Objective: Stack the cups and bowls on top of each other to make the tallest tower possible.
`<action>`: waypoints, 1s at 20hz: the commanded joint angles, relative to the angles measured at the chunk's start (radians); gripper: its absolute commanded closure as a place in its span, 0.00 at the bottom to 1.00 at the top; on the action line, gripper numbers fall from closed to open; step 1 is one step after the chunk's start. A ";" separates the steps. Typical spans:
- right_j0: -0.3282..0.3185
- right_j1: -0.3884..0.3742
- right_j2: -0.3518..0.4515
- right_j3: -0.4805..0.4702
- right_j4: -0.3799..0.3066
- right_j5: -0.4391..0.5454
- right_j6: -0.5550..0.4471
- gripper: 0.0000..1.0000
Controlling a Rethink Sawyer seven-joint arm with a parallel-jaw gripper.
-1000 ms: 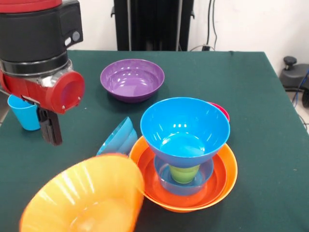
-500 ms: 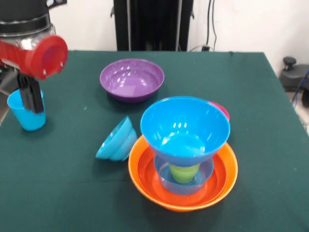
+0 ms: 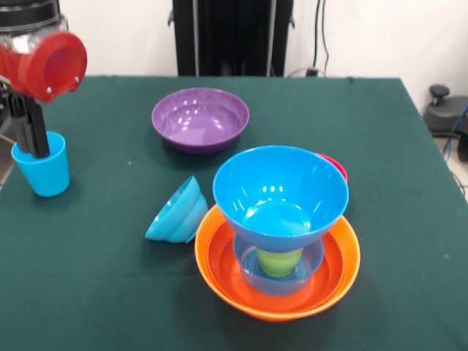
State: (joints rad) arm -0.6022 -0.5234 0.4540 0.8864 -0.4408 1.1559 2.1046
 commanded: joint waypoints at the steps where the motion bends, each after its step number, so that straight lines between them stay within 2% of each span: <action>1: 0.015 -0.030 -0.009 0.078 -0.035 0.110 -0.259 1.00; 3: 0.015 -0.044 -0.011 0.100 -0.025 0.109 -0.246 1.00; 10: 0.011 -0.008 -0.006 0.109 -0.018 0.060 -0.207 1.00; 14: 0.018 -0.042 -0.017 0.153 -0.003 0.043 -0.164 1.00; 17: 0.004 -0.066 -0.028 0.233 -0.005 -0.029 -0.155 1.00; 20: -0.007 -0.062 -0.027 0.262 -0.017 -0.090 -0.151 1.00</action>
State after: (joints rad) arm -0.6064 -0.5778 0.4459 0.9579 -0.4252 1.1499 2.1046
